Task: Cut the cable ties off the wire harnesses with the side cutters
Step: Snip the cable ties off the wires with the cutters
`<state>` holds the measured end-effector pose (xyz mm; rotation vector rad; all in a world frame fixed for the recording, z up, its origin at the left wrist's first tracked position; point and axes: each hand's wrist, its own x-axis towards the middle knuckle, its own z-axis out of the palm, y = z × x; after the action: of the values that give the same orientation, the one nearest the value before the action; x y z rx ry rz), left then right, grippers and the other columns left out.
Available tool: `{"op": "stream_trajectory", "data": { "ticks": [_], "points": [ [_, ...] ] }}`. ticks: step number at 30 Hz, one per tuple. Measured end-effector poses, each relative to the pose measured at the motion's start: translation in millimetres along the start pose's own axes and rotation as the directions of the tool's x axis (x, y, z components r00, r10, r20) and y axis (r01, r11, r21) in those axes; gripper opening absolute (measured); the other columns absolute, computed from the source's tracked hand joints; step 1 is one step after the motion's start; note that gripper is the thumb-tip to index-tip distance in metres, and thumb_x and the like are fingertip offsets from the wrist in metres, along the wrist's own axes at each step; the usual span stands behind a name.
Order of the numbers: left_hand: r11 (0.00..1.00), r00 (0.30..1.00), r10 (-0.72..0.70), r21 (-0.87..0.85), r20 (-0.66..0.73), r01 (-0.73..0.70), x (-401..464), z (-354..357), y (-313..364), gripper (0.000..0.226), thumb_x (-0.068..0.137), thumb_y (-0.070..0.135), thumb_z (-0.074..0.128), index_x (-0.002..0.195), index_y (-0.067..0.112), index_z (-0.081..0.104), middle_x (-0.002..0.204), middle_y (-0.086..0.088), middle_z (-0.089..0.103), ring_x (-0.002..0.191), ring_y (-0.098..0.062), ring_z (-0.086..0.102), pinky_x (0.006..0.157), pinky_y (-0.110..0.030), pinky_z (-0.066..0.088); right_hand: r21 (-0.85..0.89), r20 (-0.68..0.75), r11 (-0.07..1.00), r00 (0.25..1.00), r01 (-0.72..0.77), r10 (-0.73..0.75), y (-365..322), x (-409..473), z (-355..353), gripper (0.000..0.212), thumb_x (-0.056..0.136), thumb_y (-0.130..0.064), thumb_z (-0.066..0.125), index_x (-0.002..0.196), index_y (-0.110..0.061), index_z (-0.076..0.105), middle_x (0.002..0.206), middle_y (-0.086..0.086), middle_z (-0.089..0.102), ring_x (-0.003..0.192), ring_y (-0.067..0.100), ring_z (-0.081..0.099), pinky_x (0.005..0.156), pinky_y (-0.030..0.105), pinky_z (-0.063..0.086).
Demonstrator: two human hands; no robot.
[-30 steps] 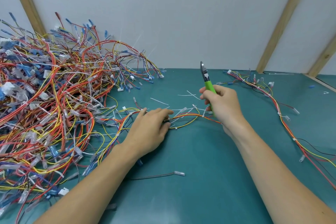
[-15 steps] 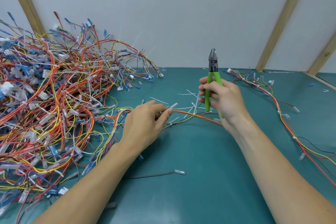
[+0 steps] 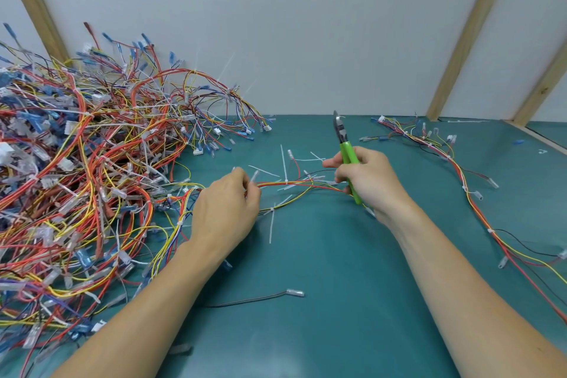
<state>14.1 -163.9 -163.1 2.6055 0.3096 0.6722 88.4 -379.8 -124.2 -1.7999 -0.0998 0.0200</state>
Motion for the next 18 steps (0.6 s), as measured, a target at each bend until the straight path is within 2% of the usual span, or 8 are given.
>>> {"op": "stream_trajectory", "data": {
  "ticks": [3,6,8,10,12,14,18],
  "points": [
    [0.998,0.997,0.01,0.056,0.081,-0.015,-2,1,-2,0.025,0.098,0.037,0.046,0.119,0.023,0.049,0.082,-0.002,0.068,0.085,-0.035,0.063,0.066,-0.039,0.043,0.015,-0.057,1.0,0.998,0.016,-0.015,0,3,0,0.023,0.086,0.006,0.055,0.082,-0.016,0.061,0.096,-0.005,0.079,0.066,0.008,0.058,0.062,0.025,0.045],
    [0.987,0.982,0.102,0.104,0.162,-0.12,-4,0,-4,0.041,0.098,0.035,0.048,0.139,0.034,0.044,0.112,-0.001,0.06,0.109,-0.028,0.059,0.078,-0.039,0.047,0.157,-0.17,0.988,0.985,0.011,0.016,-4,8,-11,0.018,0.092,-0.003,0.057,0.086,-0.019,0.059,0.094,-0.003,0.079,0.063,0.01,0.056,0.059,0.027,0.046],
    [0.968,0.942,0.206,0.086,0.267,-0.236,-5,-1,-2,0.052,0.097,0.023,0.049,0.146,0.037,0.041,0.126,0.002,0.049,0.12,-0.024,0.05,0.088,-0.038,0.047,0.205,-0.197,0.979,0.98,-0.002,0.043,-5,9,-17,0.013,0.094,-0.006,0.058,0.091,-0.018,0.06,0.098,0.001,0.079,0.064,0.011,0.056,0.058,0.026,0.046],
    [0.948,0.893,0.291,0.021,0.342,-0.317,-5,-1,1,0.062,0.091,0.008,0.047,0.147,0.035,0.043,0.134,0.007,0.047,0.125,-0.02,0.045,0.095,-0.039,0.045,0.18,-0.181,0.984,0.982,-0.019,0.052,-5,8,-16,0.01,0.093,-0.008,0.061,0.09,-0.017,0.06,0.102,0.006,0.078,0.066,0.012,0.057,0.06,0.028,0.046],
    [0.943,0.873,0.314,-0.014,0.374,-0.333,-5,-2,4,0.069,0.086,-0.001,0.045,0.145,0.033,0.046,0.131,0.012,0.053,0.124,-0.019,0.048,0.096,-0.038,0.044,0.097,-0.128,0.995,0.991,-0.025,0.037,-3,5,-11,0.01,0.091,-0.009,0.065,0.088,-0.017,0.061,0.104,0.011,0.077,0.068,0.014,0.058,0.065,0.033,0.046],
    [0.945,0.879,0.311,-0.024,0.362,-0.325,-6,-2,5,0.068,0.082,-0.004,0.045,0.139,0.032,0.05,0.121,0.014,0.058,0.118,-0.017,0.051,0.093,-0.037,0.044,0.005,-0.024,1.0,1.0,-0.003,0.004,-3,1,-5,0.01,0.091,-0.007,0.065,0.087,-0.017,0.062,0.104,0.011,0.077,0.069,0.013,0.059,0.067,0.032,0.046],
    [0.94,0.887,0.316,0.012,0.336,-0.34,-6,-3,6,0.059,0.081,-0.003,0.047,0.125,0.035,0.059,0.101,0.014,0.055,0.105,-0.017,0.05,0.079,-0.034,0.039,-0.117,0.209,0.991,0.977,0.06,-0.034,-2,-6,4,0.015,0.09,0.004,0.059,0.089,-0.011,0.063,0.099,0.002,0.079,0.06,0.0,0.06,0.056,0.012,0.045]
  ]
}}
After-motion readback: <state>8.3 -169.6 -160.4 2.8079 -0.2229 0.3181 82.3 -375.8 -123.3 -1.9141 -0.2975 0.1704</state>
